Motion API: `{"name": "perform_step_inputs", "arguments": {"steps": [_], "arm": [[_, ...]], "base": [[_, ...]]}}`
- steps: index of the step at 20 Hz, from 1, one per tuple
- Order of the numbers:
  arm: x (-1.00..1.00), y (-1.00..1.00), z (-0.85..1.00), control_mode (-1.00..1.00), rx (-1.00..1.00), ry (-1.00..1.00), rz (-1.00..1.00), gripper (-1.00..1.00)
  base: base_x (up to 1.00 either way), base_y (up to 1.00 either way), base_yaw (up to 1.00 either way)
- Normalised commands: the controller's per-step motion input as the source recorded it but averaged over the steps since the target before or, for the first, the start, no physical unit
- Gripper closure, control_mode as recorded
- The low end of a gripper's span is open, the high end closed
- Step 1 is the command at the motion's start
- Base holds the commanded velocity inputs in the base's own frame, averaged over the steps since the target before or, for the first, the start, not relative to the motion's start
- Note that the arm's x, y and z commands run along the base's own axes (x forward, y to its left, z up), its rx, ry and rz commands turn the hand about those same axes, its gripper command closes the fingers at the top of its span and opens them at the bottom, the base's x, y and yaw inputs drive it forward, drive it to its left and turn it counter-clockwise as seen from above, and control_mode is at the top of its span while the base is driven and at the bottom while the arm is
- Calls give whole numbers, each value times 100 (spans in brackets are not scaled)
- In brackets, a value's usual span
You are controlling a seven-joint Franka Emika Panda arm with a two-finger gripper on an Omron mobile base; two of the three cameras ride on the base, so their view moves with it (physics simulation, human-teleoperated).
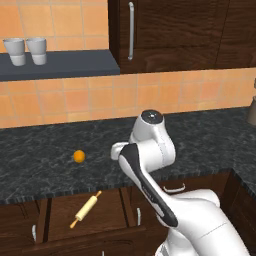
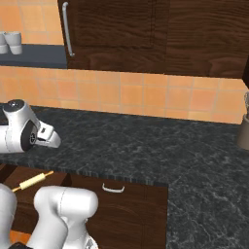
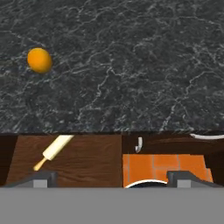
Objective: Pick the rolling pin from the drawer and place it on the counter.
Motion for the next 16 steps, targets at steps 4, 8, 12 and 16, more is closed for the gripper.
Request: {"name": "perform_step_inputs", "arguments": {"steps": [4,8,12,16], "arm": [[-5,49,-45,-100,11,9,-7,-100],[-7,43,-43,-100,8,12,-3,-100],[-14,43,-55,-100,1,13,0,-100],[-15,35,-62,-100,0,16,0,-100]], "base": [[0,0,0],[0,0,0],[0,0,0],[0,0,0]]}}
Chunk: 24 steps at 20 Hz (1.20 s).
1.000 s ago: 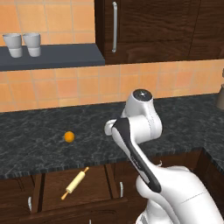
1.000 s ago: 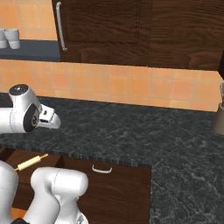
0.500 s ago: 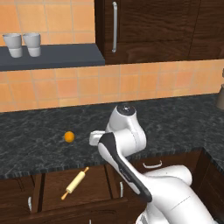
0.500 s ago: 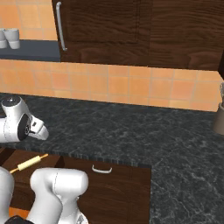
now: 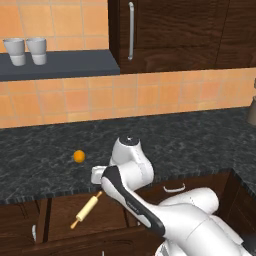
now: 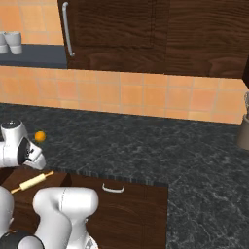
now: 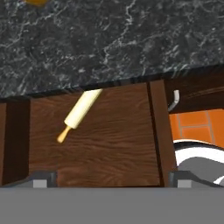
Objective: Pick the rolling pin from the drawer and place it on the counter.
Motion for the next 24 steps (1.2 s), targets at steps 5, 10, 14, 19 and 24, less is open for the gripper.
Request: {"name": "perform_step_inputs", "arguments": {"steps": [5,10,14,19,24], "arm": [[-13,42,-70,-100,-1,17,0,-100],[0,42,-73,-100,-4,16,0,-100],[2,38,-69,-100,-7,24,0,-100],[21,45,-67,-100,-14,34,0,-100],[-29,38,-50,-100,-14,33,3,-100]], "base": [[0,0,0],[0,0,0],[0,0,0],[0,0,0],[0,0,0]]}}
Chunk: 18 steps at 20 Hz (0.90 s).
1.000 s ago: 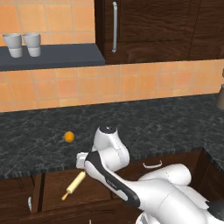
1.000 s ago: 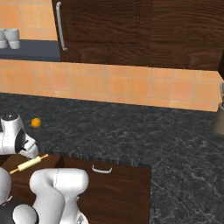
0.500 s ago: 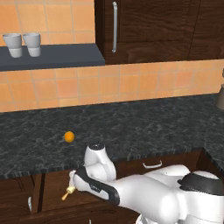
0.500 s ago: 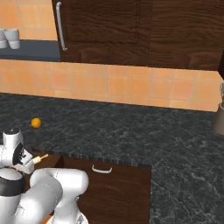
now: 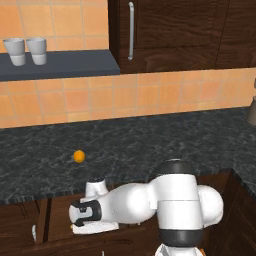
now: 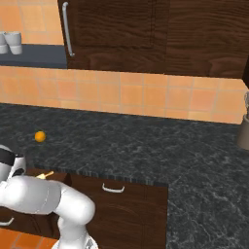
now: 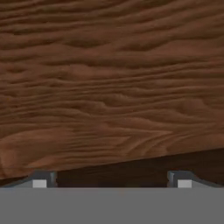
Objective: Pick the rolling pin from the drawer and place it on the counter.
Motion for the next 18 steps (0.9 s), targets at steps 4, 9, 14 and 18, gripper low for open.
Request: {"name": "perform_step_inputs", "arguments": {"steps": [4,9,14,18], "arm": [[-100,25,-11,-100,-8,22,15,-100],[-100,13,0,-100,-7,18,21,-100],[-100,0,30,-100,0,16,20,-100],[-18,-16,81,-100,3,0,3,-100]], "base": [[0,0,0],[0,0,0],[0,0,0],[0,0,0]]}}
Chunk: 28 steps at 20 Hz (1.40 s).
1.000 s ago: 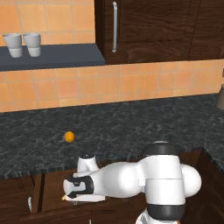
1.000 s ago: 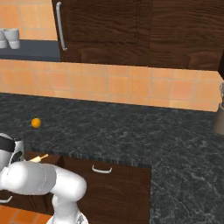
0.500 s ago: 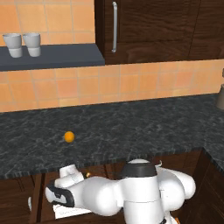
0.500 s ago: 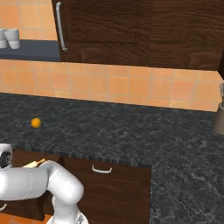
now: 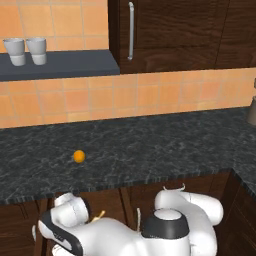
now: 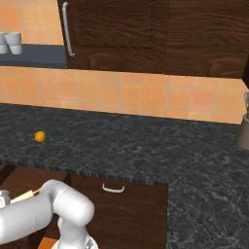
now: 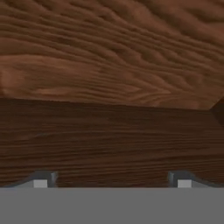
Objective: Pick the rolling pin from the drawer and place it on the counter.
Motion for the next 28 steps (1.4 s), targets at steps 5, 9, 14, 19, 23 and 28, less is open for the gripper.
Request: {"name": "perform_step_inputs", "arguments": {"steps": [5,9,14,19,23,28], "arm": [[51,-33,68,-100,1,0,-1,-100],[71,-22,14,-100,0,0,-9,-100],[57,5,-3,-100,0,0,-12,-100],[49,26,-9,-100,0,-9,-12,-100],[4,23,-11,-100,-4,-41,-5,-100],[1,8,0,-100,-5,-31,-2,-100]], "base": [[0,0,0],[0,0,0],[0,0,0],[0,0,0],[0,0,0],[0,0,0]]}}
